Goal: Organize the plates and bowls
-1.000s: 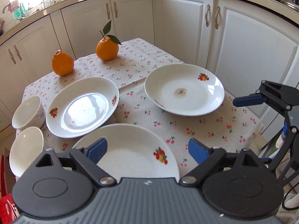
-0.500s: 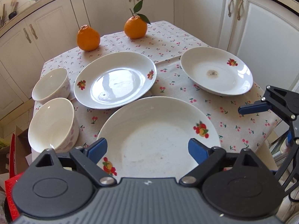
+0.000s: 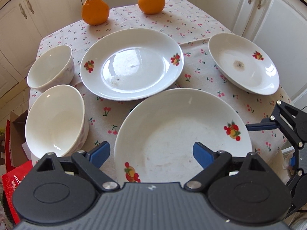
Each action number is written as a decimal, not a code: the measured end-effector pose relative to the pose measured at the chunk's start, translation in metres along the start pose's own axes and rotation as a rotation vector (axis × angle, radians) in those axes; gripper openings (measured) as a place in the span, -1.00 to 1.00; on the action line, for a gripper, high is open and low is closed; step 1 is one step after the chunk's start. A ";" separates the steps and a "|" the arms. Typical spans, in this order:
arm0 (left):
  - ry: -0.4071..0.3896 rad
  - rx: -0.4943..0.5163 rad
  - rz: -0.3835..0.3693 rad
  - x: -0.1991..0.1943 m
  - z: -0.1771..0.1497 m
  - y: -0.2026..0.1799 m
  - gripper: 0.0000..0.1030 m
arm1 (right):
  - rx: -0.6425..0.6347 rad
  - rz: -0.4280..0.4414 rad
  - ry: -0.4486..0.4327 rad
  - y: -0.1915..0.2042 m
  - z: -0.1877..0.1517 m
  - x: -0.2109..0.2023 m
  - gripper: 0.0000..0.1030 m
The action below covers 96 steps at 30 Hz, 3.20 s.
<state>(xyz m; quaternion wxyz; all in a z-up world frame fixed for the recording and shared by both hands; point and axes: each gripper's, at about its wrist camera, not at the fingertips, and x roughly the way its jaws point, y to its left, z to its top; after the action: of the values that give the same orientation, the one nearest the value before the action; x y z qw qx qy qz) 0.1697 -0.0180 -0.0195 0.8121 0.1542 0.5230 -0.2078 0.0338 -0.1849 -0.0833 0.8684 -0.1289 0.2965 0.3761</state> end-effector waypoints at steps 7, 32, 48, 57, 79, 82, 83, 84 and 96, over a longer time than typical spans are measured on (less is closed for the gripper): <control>0.068 0.023 -0.002 0.014 0.007 0.001 0.78 | -0.009 0.017 -0.003 -0.003 -0.001 0.009 1.00; 0.155 0.023 -0.045 0.033 0.023 0.004 0.74 | 0.011 0.036 -0.026 -0.010 0.004 0.019 1.00; 0.172 0.053 -0.114 0.039 0.031 0.004 0.75 | 0.017 0.049 -0.015 -0.015 0.000 0.019 1.00; 0.209 0.060 -0.119 0.045 0.033 0.002 0.75 | 0.021 0.058 -0.005 -0.016 0.001 0.021 1.00; 0.169 0.018 -0.143 0.024 0.042 0.003 0.75 | 0.013 0.084 0.016 -0.024 0.011 0.013 1.00; 0.158 0.019 -0.145 0.019 0.045 0.002 0.75 | 0.018 0.090 0.017 -0.028 0.012 0.011 1.00; 0.155 0.018 -0.145 0.017 0.047 0.001 0.75 | 0.019 0.091 0.016 -0.030 0.013 0.010 1.00; 0.152 0.018 -0.145 0.016 0.048 0.000 0.75 | 0.019 0.092 0.015 -0.031 0.013 0.010 1.00; 0.115 0.027 -0.160 0.011 0.077 -0.008 0.75 | 0.026 0.070 -0.002 -0.053 0.021 -0.006 1.00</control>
<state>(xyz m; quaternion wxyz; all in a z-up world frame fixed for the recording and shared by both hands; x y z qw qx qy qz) 0.2305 -0.0633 0.0013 0.7593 0.1345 0.5766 -0.2699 0.0776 -0.2149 -0.0633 0.8566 -0.1065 0.3047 0.4026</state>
